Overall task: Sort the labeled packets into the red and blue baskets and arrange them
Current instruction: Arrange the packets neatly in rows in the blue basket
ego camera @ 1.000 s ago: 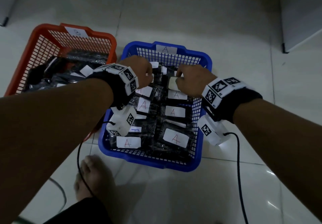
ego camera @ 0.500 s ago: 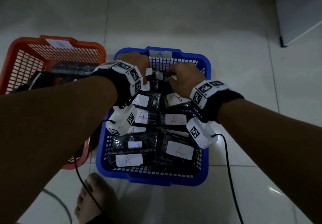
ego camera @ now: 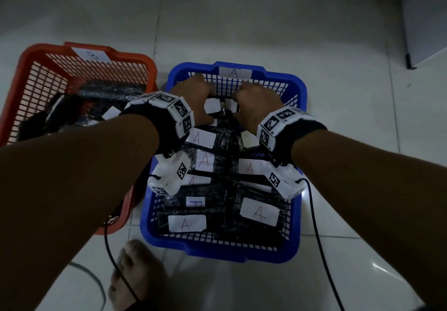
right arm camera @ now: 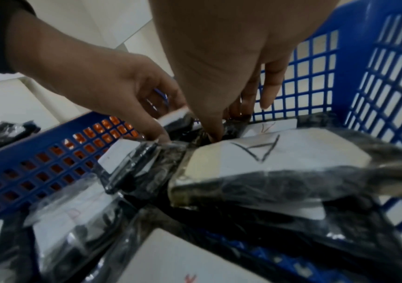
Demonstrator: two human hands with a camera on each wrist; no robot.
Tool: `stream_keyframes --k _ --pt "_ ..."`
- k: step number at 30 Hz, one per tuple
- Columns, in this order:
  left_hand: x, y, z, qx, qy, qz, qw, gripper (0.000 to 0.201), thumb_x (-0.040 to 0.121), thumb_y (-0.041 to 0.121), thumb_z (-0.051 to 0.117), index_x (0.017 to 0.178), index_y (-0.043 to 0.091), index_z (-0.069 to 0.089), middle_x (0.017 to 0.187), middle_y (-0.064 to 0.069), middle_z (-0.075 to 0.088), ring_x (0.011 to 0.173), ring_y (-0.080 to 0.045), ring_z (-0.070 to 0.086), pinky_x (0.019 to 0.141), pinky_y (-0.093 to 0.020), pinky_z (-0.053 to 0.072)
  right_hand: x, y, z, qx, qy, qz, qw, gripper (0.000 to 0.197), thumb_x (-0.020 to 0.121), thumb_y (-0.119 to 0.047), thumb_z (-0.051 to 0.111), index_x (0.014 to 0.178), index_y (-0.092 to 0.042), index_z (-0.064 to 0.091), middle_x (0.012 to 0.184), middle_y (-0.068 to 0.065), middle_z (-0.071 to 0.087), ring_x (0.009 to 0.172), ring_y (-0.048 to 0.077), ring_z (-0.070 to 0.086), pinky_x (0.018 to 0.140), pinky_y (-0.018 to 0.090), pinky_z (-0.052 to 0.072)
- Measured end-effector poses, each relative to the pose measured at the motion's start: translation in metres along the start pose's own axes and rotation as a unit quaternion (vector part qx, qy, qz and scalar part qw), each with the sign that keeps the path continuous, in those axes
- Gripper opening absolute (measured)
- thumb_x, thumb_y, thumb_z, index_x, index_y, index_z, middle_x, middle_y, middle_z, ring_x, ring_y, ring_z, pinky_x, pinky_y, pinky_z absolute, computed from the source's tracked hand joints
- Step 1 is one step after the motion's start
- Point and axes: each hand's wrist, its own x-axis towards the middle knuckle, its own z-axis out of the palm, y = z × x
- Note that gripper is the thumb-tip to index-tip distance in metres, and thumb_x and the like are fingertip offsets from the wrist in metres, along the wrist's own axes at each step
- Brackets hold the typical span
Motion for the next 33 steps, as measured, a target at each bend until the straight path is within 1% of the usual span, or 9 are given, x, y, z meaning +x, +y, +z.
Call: stream_keyframes --k 4,7,11,15,19,24,27,29,33 --pt "-0.009 -0.005 -0.005 -0.032 0.046 0.024 0.998 0.046 0.065 0.038 0.08 0.104 0.018 0.064 0.099 -0.001 0.05 0.096 -0.025 0.053 0.075 -0.032 0.043 -0.004 0.0 -0.006 -0.043 0.014 -0.015 0.999 0.03 0.088 -0.025 0.064 0.113 -0.009 0.06 0.109 0.013 0.065 0.101 0.033 0.061 0.079 0.039 0.048" --pt "-0.015 -0.004 -0.012 -0.058 0.085 0.021 0.994 0.045 0.066 0.033 0.079 0.104 0.014 0.065 0.097 -0.006 0.058 0.09 -0.025 0.056 0.073 -0.032 0.044 -0.012 0.003 -0.017 -0.083 -0.008 -0.006 0.997 0.037 0.085 -0.033 0.068 0.113 -0.011 0.059 0.109 0.013 0.063 0.098 0.034 0.061 0.074 0.04 0.042" --pt "-0.023 -0.003 -0.018 -0.07 0.132 0.026 0.988 0.042 0.069 0.034 0.076 0.104 0.012 0.066 0.098 -0.006 0.065 0.087 -0.025 0.06 0.075 -0.034 0.049 -0.023 0.018 -0.032 -0.114 -0.055 0.023 0.992 0.028 0.086 -0.019 0.066 0.11 -0.007 0.058 0.099 0.013 0.058 0.086 0.032 0.058 0.07 0.038 0.039" --pt "-0.027 -0.003 -0.024 -0.072 0.15 0.024 0.986 0.047 0.068 0.043 0.07 0.106 0.015 0.065 0.097 -0.005 0.067 0.085 -0.024 0.062 0.074 -0.033 0.05 -0.03 0.021 -0.033 -0.128 -0.056 0.036 0.989 0.018 0.088 -0.012 0.059 0.106 -0.008 0.058 0.105 0.014 0.06 0.095 0.033 0.06 0.072 0.037 0.038" --pt "-0.034 -0.008 -0.026 -0.069 0.169 0.013 0.983 0.049 0.072 0.044 0.072 0.109 0.012 0.065 0.097 -0.007 0.068 0.084 -0.024 0.062 0.071 -0.029 0.046 -0.022 0.007 -0.022 -0.096 -0.037 0.004 0.995 0.03 0.087 -0.01 0.059 0.117 -0.009 0.058 0.113 0.014 0.061 0.1 0.036 0.061 0.072 0.041 0.044" --pt "-0.042 -0.015 -0.023 -0.074 0.183 0.014 0.98 0.047 0.075 0.039 0.072 0.112 0.011 0.065 0.101 -0.008 0.069 0.085 -0.022 0.063 0.071 -0.026 0.045 -0.019 0.012 -0.017 -0.075 -0.052 0.011 0.996 0.041 0.088 -0.012 0.06 0.129 -0.014 0.054 0.121 0.015 0.058 0.107 0.037 0.059 0.082 0.047 0.048" --pt "-0.045 -0.016 -0.026 -0.08 0.189 0.013 0.979 0.051 0.071 0.044 0.064 0.109 0.009 0.066 0.098 -0.009 0.069 0.085 -0.025 0.063 0.07 -0.03 0.047 -0.015 0.005 -0.024 -0.088 -0.036 0.01 0.995 0.031 0.086 -0.017 0.063 0.116 -0.011 0.058 0.112 0.014 0.06 0.098 0.036 0.061 0.075 0.043 0.045" --pt "-0.046 -0.015 -0.031 -0.08 0.196 0.002 0.977 0.055 0.069 0.045 0.061 0.109 0.008 0.066 0.098 -0.01 0.068 0.085 -0.026 0.062 0.071 -0.032 0.048 -0.005 -0.008 -0.026 -0.018 -0.021 -0.009 1.0 0.025 0.087 -0.021 0.062 0.11 -0.013 0.064 0.105 0.012 0.063 0.089 0.033 0.063 0.069 0.035 0.046" --pt "-0.048 -0.021 -0.036 -0.087 0.222 -0.011 0.971 0.055 0.071 0.043 0.064 0.112 0.008 0.066 0.1 -0.012 0.069 0.088 -0.028 0.063 0.073 -0.03 0.046 0.016 -0.029 -0.021 0.084 -0.095 -0.067 0.99 0.028 0.087 -0.033 0.065 0.109 -0.016 0.069 0.096 0.008 0.07 0.08 0.025 0.066 0.069 0.031 0.055"
